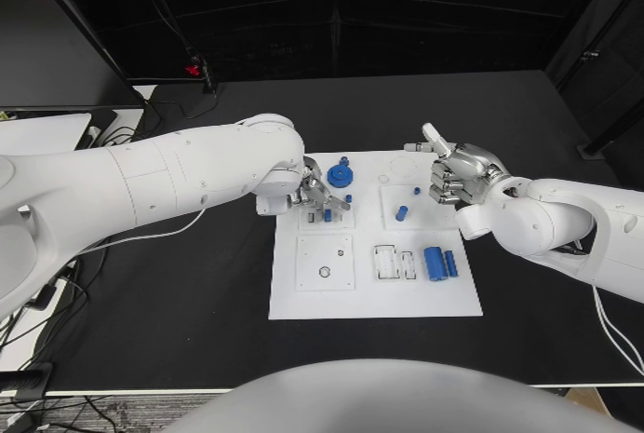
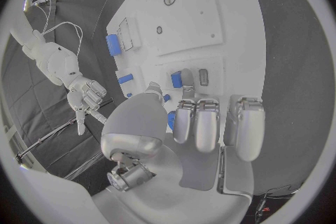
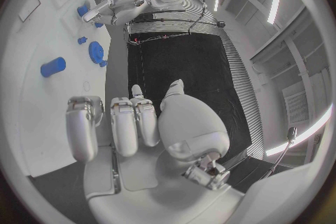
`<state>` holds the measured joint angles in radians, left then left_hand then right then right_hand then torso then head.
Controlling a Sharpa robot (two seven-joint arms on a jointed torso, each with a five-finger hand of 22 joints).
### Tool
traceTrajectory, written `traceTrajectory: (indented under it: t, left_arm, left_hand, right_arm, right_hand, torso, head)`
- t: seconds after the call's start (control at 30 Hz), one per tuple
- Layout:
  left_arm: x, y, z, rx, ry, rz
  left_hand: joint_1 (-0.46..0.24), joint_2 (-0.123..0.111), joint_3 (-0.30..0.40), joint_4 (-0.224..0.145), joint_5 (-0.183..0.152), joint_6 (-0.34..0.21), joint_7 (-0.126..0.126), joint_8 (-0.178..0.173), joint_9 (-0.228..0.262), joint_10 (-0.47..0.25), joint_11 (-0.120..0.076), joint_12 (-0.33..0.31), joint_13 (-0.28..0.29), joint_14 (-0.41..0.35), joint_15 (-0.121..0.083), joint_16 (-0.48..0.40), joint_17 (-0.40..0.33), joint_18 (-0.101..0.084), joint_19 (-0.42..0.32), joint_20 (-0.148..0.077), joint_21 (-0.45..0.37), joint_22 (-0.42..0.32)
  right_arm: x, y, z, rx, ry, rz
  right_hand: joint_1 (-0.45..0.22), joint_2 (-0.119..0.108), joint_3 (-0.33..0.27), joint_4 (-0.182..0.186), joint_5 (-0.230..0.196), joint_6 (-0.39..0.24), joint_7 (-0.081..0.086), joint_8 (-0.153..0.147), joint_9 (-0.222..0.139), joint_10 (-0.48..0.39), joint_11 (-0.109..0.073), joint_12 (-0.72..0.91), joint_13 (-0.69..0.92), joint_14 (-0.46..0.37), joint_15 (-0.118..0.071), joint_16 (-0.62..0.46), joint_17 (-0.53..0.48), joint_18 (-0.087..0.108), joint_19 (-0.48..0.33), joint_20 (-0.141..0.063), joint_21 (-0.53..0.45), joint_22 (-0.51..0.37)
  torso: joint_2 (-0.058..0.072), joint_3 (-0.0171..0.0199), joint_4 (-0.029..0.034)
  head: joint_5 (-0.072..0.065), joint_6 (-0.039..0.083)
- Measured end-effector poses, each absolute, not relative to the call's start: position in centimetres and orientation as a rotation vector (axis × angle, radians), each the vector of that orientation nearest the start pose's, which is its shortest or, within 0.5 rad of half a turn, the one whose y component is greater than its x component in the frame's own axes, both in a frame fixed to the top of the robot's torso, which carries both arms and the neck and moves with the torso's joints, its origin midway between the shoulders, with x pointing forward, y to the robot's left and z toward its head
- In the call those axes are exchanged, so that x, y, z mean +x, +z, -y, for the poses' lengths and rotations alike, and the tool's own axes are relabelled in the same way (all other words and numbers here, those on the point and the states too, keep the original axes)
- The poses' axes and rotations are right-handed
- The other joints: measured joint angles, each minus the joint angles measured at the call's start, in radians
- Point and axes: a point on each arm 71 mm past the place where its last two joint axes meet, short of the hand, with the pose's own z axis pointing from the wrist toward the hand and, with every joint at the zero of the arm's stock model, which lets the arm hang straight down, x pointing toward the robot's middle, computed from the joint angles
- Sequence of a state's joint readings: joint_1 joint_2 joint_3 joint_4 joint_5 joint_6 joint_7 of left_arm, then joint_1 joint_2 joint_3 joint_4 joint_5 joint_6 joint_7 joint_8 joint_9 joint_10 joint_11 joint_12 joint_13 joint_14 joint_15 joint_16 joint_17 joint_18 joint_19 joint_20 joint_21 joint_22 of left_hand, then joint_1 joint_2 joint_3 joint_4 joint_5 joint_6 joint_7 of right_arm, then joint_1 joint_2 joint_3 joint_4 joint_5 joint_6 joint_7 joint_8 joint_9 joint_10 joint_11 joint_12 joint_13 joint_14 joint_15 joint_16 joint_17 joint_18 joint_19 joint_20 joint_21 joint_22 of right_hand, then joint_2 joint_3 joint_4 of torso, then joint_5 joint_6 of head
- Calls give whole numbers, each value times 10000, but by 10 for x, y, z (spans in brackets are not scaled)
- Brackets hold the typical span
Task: Assemble the parts on the task board
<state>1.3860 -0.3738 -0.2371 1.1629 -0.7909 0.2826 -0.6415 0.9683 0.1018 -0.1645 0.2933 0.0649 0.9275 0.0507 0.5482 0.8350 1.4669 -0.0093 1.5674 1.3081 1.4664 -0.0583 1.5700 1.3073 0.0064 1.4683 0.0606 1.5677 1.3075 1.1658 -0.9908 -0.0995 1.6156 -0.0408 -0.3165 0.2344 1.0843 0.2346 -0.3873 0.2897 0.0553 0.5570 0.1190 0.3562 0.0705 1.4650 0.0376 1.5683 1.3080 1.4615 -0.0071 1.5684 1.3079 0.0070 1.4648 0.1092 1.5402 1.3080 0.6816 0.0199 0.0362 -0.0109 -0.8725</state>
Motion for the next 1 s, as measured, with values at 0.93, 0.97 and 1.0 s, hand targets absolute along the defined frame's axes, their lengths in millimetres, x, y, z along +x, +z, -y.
traceTrajectory:
  t: [0.93, 0.97, 1.0]
  left_arm:
    - [543, -169, -141, -1444, -4292, -23874]
    - [545, -169, -141, -1465, -4268, -23868]
    - [547, -169, -142, -1487, -4233, -23861]
  left_hand:
    - [-296, -645, -339, -3, 238, -743, 286, 297, -127, -5, 396, 0, -3, -7, 419, 0, 0, -1, -34, 394, -601, -1]
    - [-296, -645, -339, -3, 239, -675, 280, 268, -160, -5, 396, 0, -3, -8, 419, 0, 0, -1, -34, 394, -601, -1]
    - [-296, -645, -337, -5, 239, -650, 258, 230, -184, -5, 396, 0, -3, -8, 419, 0, 0, -1, -34, 394, -597, -2]
  right_arm:
    - [453, -223, 255, 12460, 13290, -16254]
    - [453, -223, 255, 12462, 13289, -16257]
    - [453, -223, 255, 12463, 13289, -16261]
  right_hand:
    - [0, 0, 0, 0, 0, 1, 0, 66, 9, 0, 0, 0, 0, 0, 0, 0, -2, 1, 0, 0, 0, -3]
    - [0, 0, 0, 0, 0, 1, 0, 66, 9, 0, 0, 0, 0, 0, 0, 0, -3, 1, 0, 0, 0, -3]
    - [0, 0, 0, 0, 0, 1, 0, 66, 8, 0, 0, 0, 0, 0, 0, 0, -3, 1, 0, 0, 0, -3]
  torso:
    - [8, -4, 1]
    - [9, -5, 1]
    - [11, -5, 0]
  head:
    - [-5, 33]
    - [3, 41]
    - [15, 53]
